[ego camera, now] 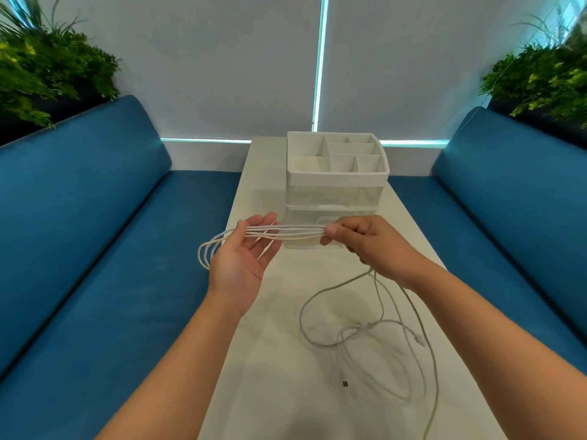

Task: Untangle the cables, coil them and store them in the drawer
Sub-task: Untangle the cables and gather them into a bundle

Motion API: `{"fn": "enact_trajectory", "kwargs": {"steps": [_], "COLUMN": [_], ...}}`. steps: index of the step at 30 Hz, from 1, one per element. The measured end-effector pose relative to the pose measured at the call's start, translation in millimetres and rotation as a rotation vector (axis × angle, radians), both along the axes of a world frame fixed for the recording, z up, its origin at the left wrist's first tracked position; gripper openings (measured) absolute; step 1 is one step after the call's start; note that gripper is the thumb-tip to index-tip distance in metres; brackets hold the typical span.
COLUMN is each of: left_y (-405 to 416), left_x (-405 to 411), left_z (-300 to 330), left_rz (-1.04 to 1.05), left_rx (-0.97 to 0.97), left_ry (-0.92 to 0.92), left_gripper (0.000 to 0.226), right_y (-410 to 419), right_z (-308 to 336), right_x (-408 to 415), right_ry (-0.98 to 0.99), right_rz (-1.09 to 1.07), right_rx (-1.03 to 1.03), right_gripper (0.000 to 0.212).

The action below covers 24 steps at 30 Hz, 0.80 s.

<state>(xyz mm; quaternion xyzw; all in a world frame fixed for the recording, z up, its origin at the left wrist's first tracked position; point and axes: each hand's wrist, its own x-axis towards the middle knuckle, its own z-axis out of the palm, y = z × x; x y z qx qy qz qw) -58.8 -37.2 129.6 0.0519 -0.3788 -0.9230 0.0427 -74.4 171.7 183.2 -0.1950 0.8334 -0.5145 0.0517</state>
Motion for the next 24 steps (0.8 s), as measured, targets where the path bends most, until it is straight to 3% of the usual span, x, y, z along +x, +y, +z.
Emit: {"fn": "enact_trajectory", "kwargs": {"steps": [5,9,11,13,17,20,22,24], "left_y": [3,3,6,13,27,40,43,41], "left_x": [2,9,13,14,-3,-20,-24,-23], "left_z": [3,21,35,47,50,32,27,26], "left_rz": [-0.091,-0.409,-0.462,-0.353,0.107,0.415,0.394,0.202], "left_rx": [-0.056,-0.537,-0.816,-0.967,-1.127,-1.526,-1.686,-1.674], "left_ry": [-0.087,-0.181,-0.132,0.008,0.334,0.484,0.499,0.487], "left_gripper": [0.046,0.080,0.072,0.051,0.027,0.027,0.045,0.059], "right_y": [-5,-5,-5,-4,-9,-15,-13,-8], "right_z": [16,30,31,29,18,14,13,11], "right_x": [-13,-21,-22,-22,-15,-11,-11,-12], "right_ry": [0.075,0.128,0.132,0.117,0.051,0.007,0.003,0.013], "right_rz": [-0.042,-0.041,-0.026,-0.018,0.066,0.116,0.128,0.146], "right_rx": [-0.008,0.060,0.091,0.102,0.110,0.076,0.050,0.047], "right_gripper": [0.028,0.027,0.026,0.026,0.027,0.034,0.036,0.032]}}
